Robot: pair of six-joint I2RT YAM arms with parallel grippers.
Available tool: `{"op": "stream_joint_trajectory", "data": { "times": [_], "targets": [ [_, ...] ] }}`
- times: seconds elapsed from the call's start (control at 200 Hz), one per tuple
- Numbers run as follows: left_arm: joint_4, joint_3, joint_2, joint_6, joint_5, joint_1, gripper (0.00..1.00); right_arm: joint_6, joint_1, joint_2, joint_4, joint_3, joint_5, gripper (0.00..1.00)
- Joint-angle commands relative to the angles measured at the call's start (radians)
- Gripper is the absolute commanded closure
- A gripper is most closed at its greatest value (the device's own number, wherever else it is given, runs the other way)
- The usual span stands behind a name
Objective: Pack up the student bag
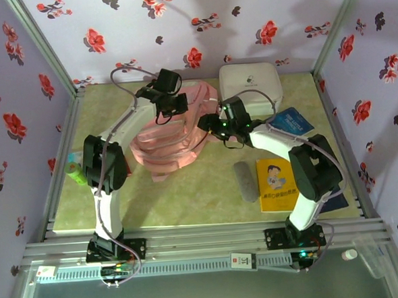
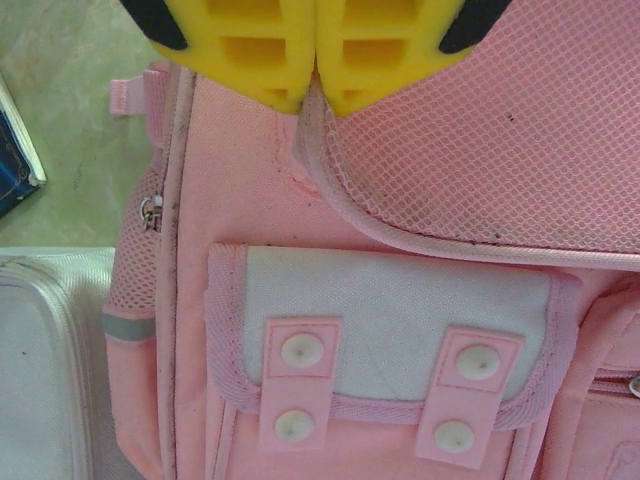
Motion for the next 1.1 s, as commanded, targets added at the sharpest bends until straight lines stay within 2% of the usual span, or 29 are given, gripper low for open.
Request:
{"op": "stream_joint_trajectory", "data": {
  "times": [0.0, 0.31, 0.4, 0.595, 0.71, 0.81, 0.935, 1.09],
  "targets": [
    [0.058, 0.013, -0.065, 0.014, 0.060, -0.003, 1.00, 0.036, 0.004, 0.040, 0.059, 0.046, -0.070, 0.42],
    [0.050, 0.024, -0.039, 0.007, 0.122, -0.003, 1.00, 0.052, 0.009, 0.119, 0.170, 0.087, -0.171, 0.39],
    [0.045, 0.022, -0.021, 0.003, 0.145, -0.003, 1.00, 0.070, 0.009, 0.131, 0.237, 0.079, -0.193, 0.42],
    [0.022, 0.038, -0.008, -0.005, 0.165, -0.003, 1.00, 0.093, 0.009, 0.169, 0.210, 0.101, -0.167, 0.54],
    [-0.009, 0.051, -0.020, -0.010, 0.145, 0.000, 0.82, 0.120, 0.007, 0.169, 0.229, 0.097, -0.150, 0.68],
    [-0.036, 0.025, -0.066, -0.021, 0.059, 0.001, 0.65, 0.130, 0.007, 0.153, 0.255, 0.086, -0.136, 0.76],
    [-0.022, -0.110, -0.192, -0.043, -0.054, -0.002, 0.52, 0.128, 0.007, 0.128, 0.264, 0.085, -0.127, 0.83],
    [0.014, -0.355, -0.409, -0.071, -0.161, -0.034, 0.38, 0.136, 0.009, 0.112, 0.265, 0.101, -0.119, 0.85]
  ]
}}
